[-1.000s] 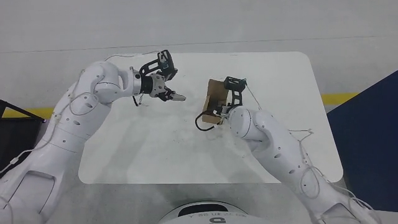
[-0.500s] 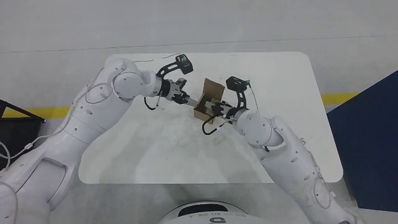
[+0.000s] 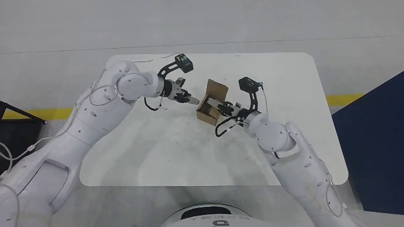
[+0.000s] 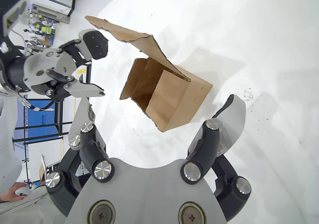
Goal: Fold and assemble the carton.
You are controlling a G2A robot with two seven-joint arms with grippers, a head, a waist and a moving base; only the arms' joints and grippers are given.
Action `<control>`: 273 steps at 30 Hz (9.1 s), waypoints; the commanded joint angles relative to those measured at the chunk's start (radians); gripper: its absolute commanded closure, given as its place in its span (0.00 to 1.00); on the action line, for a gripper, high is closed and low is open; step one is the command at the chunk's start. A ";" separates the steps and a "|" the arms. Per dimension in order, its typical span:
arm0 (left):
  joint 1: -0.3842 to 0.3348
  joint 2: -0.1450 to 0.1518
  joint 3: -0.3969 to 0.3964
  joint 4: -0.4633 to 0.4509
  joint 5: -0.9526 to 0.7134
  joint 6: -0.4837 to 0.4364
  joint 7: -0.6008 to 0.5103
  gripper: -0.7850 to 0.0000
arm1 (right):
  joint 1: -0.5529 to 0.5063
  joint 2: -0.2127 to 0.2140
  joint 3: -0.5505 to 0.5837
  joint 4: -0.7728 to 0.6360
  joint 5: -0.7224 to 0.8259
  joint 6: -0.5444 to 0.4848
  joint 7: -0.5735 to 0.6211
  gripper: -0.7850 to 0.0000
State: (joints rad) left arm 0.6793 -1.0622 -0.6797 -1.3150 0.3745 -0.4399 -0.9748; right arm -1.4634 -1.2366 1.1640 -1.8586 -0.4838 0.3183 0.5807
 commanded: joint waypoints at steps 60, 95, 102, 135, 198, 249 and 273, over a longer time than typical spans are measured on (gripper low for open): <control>-0.013 -0.062 -0.008 0.297 0.338 -0.355 0.321 0.00 | -0.012 0.013 0.116 -0.026 0.034 0.024 -0.252 0.67; -0.036 -0.098 0.002 0.393 0.397 -0.355 0.408 0.00 | 0.261 -0.006 -0.157 0.158 -0.130 0.029 0.210 0.62; -0.029 -0.101 0.000 0.394 0.408 -0.351 0.414 0.00 | 0.273 -0.018 -0.172 0.198 -0.095 0.081 0.194 0.55; 0.072 -0.027 -0.158 0.270 0.391 -0.360 0.395 0.00 | 0.341 -0.047 -0.230 0.277 -0.078 0.157 0.198 0.61; 0.043 -0.068 -0.111 0.294 0.391 -0.380 0.391 0.00 | 0.232 -0.059 -0.100 0.297 0.286 0.012 0.088 0.45; 0.056 -0.028 -0.219 0.266 0.338 -0.386 0.333 0.00 | 0.253 -0.057 -0.129 0.300 0.263 0.068 0.061 0.66; 0.041 -0.035 -0.179 0.244 0.324 -0.374 0.278 0.00 | 0.237 -0.056 -0.131 0.304 0.281 0.045 0.032 0.64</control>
State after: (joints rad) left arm 0.7237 -1.0964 -0.8631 -1.0754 0.6990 -0.8155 -0.6913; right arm -1.2244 -1.2934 1.0317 -1.5537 -0.2024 0.3665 0.6130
